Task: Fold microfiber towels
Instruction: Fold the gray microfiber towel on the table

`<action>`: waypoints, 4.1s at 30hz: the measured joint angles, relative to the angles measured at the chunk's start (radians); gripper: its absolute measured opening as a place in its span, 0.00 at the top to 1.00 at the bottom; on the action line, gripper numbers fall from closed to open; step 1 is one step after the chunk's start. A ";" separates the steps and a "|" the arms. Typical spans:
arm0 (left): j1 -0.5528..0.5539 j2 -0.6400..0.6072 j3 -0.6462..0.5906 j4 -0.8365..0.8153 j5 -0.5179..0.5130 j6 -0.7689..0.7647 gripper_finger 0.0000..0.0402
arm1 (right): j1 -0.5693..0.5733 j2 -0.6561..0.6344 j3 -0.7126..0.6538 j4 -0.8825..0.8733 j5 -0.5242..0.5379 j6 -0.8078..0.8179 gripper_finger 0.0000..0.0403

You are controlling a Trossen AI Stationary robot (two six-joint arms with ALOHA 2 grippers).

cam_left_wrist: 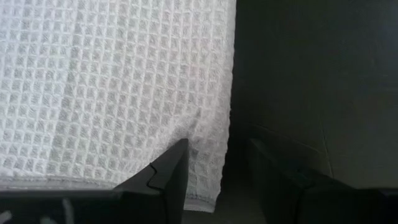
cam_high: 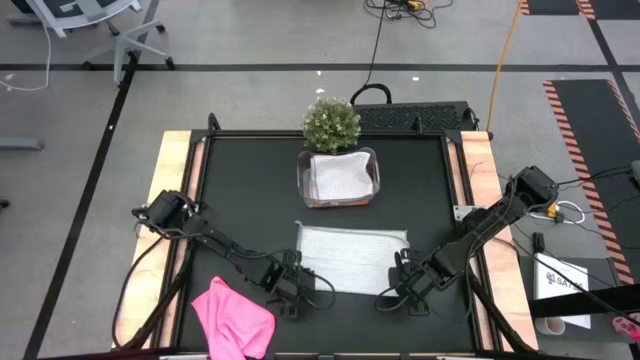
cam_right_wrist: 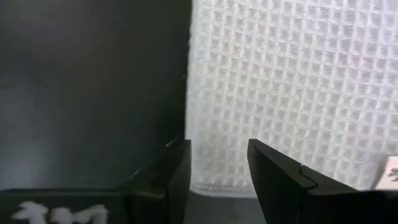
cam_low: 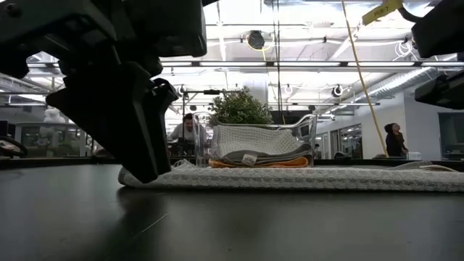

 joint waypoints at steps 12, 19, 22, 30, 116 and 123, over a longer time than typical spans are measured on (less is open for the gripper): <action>0.004 0.000 0.000 0.001 0.000 0.000 0.59 | 0.001 0.000 -0.110 0.171 0.000 0.092 0.63; 0.005 0.000 0.000 0.003 0.000 0.000 0.59 | 0.005 -0.003 -0.136 0.188 -0.015 0.090 0.63; 0.005 0.000 0.000 0.003 0.000 -0.005 0.59 | 0.005 -0.006 -0.132 0.194 -0.073 0.083 0.63; 0.009 0.000 0.000 0.030 0.000 -0.020 0.59 | -0.002 -0.080 -0.034 0.048 -0.188 0.042 0.67; -0.016 0.030 0.005 0.026 -0.010 -0.281 0.96 | 0.057 0.018 -0.109 0.138 -0.017 0.139 0.98; 0.032 -0.025 0.009 -0.012 0.050 -0.476 0.98 | 0.047 -0.107 -0.112 0.120 -0.039 0.186 0.99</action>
